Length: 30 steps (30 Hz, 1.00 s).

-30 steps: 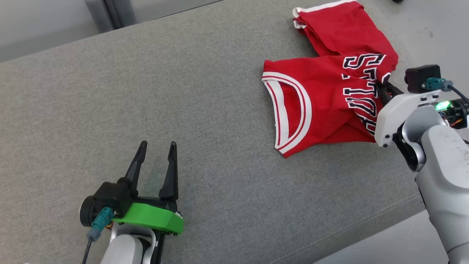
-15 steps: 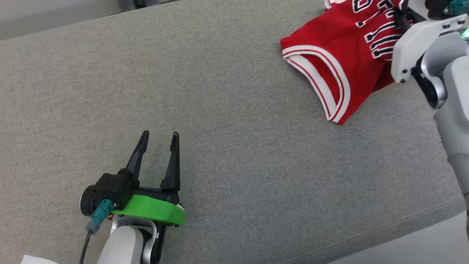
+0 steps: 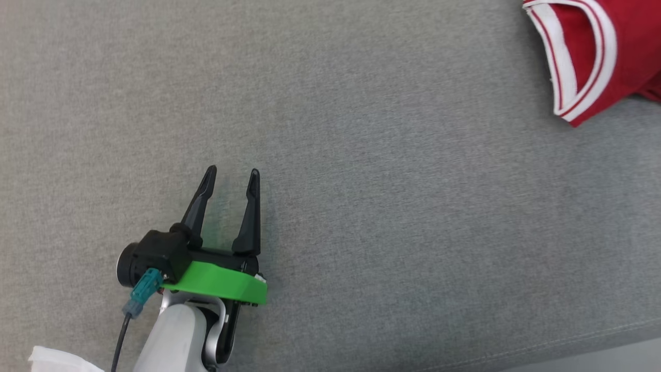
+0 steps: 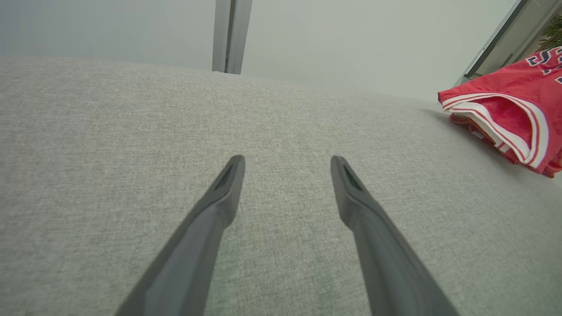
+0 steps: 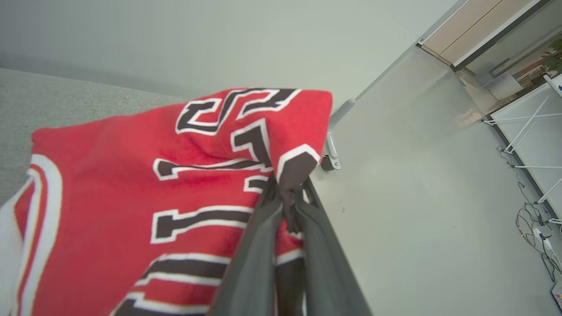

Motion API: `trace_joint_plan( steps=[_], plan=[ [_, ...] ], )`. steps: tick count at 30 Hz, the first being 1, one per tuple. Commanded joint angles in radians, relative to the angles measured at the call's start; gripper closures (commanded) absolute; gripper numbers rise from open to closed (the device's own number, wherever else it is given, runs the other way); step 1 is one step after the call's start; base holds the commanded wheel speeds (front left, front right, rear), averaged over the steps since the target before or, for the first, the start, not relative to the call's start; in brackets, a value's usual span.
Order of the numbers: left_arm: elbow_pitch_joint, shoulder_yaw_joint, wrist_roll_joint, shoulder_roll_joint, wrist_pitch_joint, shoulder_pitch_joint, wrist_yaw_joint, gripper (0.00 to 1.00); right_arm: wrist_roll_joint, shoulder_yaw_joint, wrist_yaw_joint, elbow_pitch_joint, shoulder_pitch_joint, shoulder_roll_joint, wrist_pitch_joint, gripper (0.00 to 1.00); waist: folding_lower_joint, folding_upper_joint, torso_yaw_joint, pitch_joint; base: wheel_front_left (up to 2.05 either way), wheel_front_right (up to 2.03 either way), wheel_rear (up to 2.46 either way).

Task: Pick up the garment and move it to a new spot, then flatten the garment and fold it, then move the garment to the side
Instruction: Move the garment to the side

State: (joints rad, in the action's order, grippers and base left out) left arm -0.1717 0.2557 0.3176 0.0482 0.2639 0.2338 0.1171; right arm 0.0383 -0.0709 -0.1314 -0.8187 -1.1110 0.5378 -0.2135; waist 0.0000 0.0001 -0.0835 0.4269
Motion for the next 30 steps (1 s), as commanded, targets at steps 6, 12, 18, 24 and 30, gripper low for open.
trace_joint_plan(
  steps=[6, 12, 18, 24, 30],
  plan=[
    [0.007, 0.007, -0.01, 0.005, 0.0, 0.041, -0.002, 0.0, -0.114, 0.109, 0.002, -0.053, -0.025, 0.018, 0.073, 0.0, 0.0, -0.0001, 0.052, 0.089, 0.0, 0.0, 0.0],
    [-0.005, 0.005, -0.014, 0.005, 0.0, 0.047, -0.002, 0.0, -0.207, 0.217, 0.002, -0.103, -0.007, -0.042, 0.16, 0.0, 0.0, -0.0001, 0.045, 0.089, 0.0, 0.0, 0.0],
    [-0.018, -0.003, -0.023, 0.005, 0.0, 0.032, 0.002, 0.0, -0.246, 0.241, 0.002, -0.126, -0.001, -0.113, 0.241, 0.0, 0.0, -0.0001, 0.026, 0.044, 0.0, 0.0, 0.0],
    [-0.03, -0.03, -0.036, 0.005, 0.0, 0.028, 0.004, 0.0, -0.244, 0.212, 0.002, -0.14, -0.011, -0.172, 0.348, 0.0, 0.0, -0.0001, 0.014, -0.021, 0.0, 0.0, 0.0],
    [-0.042, -0.086, -0.04, 0.005, 0.0, 0.011, 0.006, 0.0, -0.221, 0.167, 0.001, -0.15, 0.018, -0.248, 0.442, 0.0, 0.0, -0.0001, 0.009, -0.121, 0.0, 0.0, 0.0]
  ],
)
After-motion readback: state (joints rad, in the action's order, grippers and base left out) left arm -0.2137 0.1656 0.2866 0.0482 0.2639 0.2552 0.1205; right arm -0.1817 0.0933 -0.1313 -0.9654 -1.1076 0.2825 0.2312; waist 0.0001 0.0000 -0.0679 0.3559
